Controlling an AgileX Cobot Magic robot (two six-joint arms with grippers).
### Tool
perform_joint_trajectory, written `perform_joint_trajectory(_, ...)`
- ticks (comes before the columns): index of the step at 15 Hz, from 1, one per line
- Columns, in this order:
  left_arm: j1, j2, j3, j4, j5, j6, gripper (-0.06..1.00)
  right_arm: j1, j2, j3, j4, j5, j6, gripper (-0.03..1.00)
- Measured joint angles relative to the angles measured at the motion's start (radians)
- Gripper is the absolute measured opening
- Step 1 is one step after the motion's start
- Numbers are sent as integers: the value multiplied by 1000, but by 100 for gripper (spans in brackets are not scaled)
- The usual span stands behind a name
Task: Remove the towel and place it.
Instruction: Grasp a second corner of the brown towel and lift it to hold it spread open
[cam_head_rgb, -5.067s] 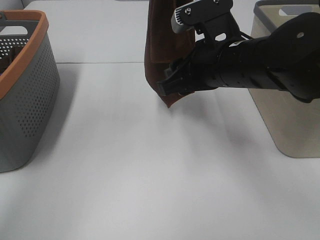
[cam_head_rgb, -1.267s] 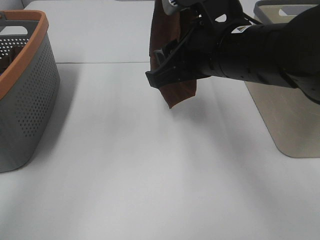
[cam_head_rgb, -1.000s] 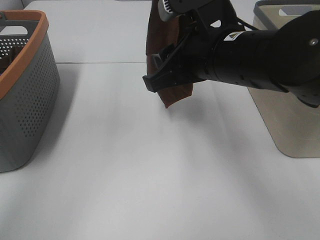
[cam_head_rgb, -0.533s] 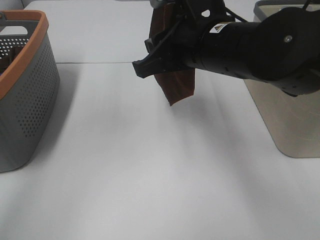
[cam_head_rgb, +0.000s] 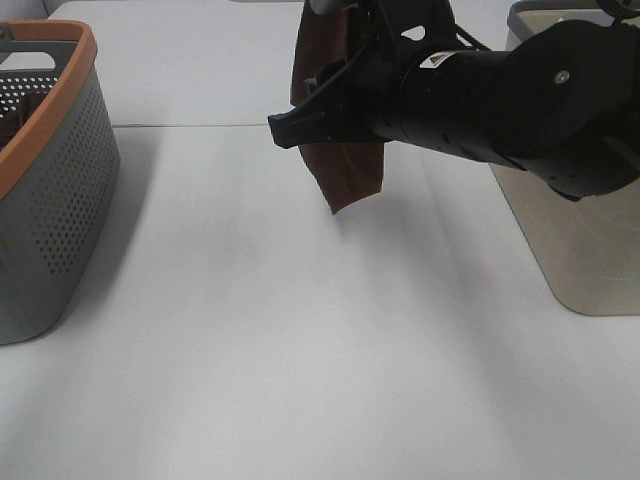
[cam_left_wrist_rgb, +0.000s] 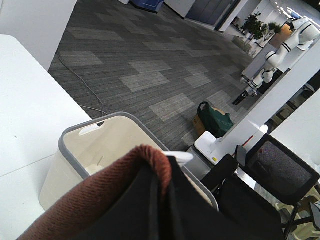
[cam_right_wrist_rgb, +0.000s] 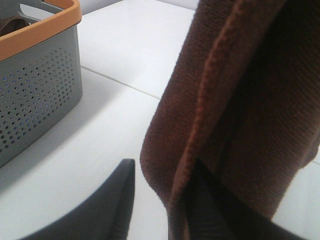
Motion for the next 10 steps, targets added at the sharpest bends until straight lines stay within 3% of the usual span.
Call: perform_joint_trajectory(10, 0, 0, 0, -4, 0, 0, 0, 0, 46, 0, 0, -27, -48, 32)
